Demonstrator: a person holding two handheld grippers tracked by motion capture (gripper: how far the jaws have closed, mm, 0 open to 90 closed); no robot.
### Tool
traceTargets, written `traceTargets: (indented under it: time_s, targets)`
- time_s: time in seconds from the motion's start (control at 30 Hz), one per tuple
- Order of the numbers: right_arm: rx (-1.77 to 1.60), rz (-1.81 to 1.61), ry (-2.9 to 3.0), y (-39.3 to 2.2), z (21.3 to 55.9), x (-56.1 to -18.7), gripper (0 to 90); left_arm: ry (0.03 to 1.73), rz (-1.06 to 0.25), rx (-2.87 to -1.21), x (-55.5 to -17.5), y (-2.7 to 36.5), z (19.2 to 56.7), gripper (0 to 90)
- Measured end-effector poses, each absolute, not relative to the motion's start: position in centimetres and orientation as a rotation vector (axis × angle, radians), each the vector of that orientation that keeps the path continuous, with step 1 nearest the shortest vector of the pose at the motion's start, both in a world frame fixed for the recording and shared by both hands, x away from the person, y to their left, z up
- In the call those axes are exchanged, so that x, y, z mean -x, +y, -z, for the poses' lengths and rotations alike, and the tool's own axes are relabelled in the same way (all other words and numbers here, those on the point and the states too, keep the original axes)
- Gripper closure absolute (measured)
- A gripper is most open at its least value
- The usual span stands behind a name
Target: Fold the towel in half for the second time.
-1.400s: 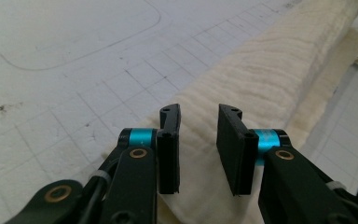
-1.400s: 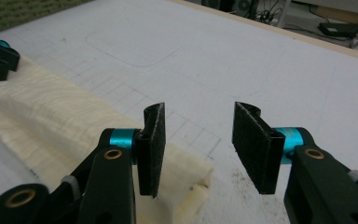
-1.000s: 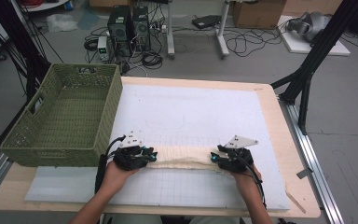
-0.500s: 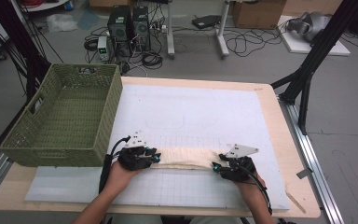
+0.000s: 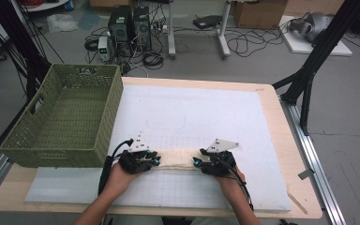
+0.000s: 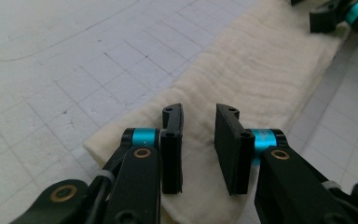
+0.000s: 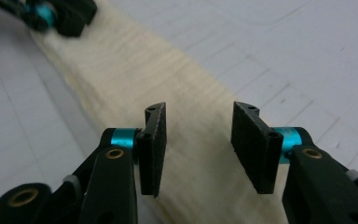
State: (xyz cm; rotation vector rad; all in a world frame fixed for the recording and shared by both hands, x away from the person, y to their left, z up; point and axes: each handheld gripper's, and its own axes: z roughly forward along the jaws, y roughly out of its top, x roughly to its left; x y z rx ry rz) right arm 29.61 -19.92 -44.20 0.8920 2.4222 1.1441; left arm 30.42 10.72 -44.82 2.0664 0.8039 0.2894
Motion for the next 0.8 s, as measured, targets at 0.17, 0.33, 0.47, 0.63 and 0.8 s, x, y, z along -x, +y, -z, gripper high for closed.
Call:
traceTargets:
  time_s: [0.17,0.33,0.47,0.63,0.8]
  targets:
    - [-0.918,-1.149,2.416,-21.8,44.6,-28.8,58.3,0.814,-0.299,-2.067,-30.4,10.7,44.8,67.6]
    - [-1.002,-1.142,2.358,-24.8,44.2,-28.2,60.9,0.835,-0.294,-2.061,-30.5,10.9,44.8,64.5]
    - [-1.055,-1.116,2.347,-26.7,44.5,-27.8,62.2,0.836,-0.289,-2.059,-30.5,10.9,44.8,60.8]
    - [-1.010,-1.079,2.354,-26.6,44.6,-27.3,62.4,0.823,-0.311,-2.066,-30.4,10.9,44.9,61.0]
    - [-1.031,-1.118,2.359,-27.3,44.5,-27.1,61.0,0.843,-0.331,-2.073,-30.4,11.1,44.6,62.1]
